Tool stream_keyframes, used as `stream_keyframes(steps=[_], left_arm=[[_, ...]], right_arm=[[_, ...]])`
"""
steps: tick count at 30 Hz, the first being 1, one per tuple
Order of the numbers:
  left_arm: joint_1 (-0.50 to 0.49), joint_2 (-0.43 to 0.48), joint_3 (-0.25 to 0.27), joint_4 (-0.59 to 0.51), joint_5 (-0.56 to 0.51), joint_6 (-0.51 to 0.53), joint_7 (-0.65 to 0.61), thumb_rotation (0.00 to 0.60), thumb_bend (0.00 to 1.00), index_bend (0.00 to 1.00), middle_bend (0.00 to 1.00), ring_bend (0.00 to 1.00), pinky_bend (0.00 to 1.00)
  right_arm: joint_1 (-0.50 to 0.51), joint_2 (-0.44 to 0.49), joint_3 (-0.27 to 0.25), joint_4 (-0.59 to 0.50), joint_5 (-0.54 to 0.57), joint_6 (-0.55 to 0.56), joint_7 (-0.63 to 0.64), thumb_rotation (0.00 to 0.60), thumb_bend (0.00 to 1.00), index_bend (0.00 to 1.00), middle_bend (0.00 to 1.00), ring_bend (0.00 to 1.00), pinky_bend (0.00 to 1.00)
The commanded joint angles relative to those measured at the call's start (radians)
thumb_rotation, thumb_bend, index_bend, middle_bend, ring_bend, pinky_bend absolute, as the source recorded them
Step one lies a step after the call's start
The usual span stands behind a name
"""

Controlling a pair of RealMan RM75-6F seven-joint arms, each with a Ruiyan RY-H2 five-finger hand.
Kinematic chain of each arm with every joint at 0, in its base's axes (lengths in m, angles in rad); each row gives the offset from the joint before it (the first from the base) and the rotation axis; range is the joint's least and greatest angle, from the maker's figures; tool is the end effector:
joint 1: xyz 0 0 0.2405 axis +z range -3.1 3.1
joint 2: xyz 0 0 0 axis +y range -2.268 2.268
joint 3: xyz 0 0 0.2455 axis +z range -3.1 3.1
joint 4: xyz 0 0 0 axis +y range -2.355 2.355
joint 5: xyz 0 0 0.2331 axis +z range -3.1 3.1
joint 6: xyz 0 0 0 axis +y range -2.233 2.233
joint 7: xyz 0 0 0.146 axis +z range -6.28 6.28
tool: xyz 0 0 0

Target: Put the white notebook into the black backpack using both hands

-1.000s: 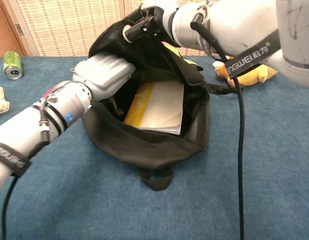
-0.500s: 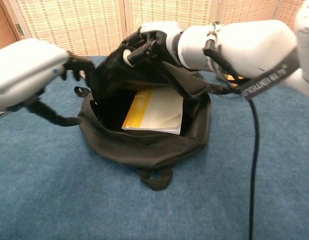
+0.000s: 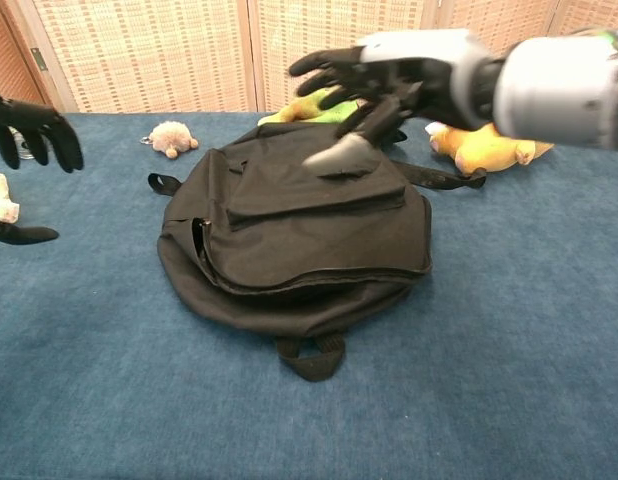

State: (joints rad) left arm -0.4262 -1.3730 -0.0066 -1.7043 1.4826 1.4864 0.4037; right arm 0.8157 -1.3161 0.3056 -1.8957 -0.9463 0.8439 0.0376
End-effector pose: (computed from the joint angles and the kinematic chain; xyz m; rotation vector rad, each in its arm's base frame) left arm -0.1844 0.2447 0.0456 -1.6322 -0.6608 -1.0788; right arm -0.0488 -0.3213 0.0093 1.8033 -1.5703 1.2839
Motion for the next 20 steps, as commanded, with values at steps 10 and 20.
stream_keyframes(steps=[10,20], left_arm=[[0.086,0.082,-0.093,0.052,-0.156,0.022,-0.115,0.6,0.13,0.46,0.47,0.43,0.45],[0.197,0.132,-0.073,0.05,-0.173,0.091,-0.17,0.6,0.13,0.45,0.47,0.43,0.4]], right_arm=[[-0.366,0.218,-0.248,0.004,-0.38,0.424,-0.046,0.6,0.41,0.43,0.36,0.3,0.36],[-0.576,0.239,-0.334,0.193,-0.485,0.632,0.082,0.6,0.37,0.18,0.21,0.15,0.28]])
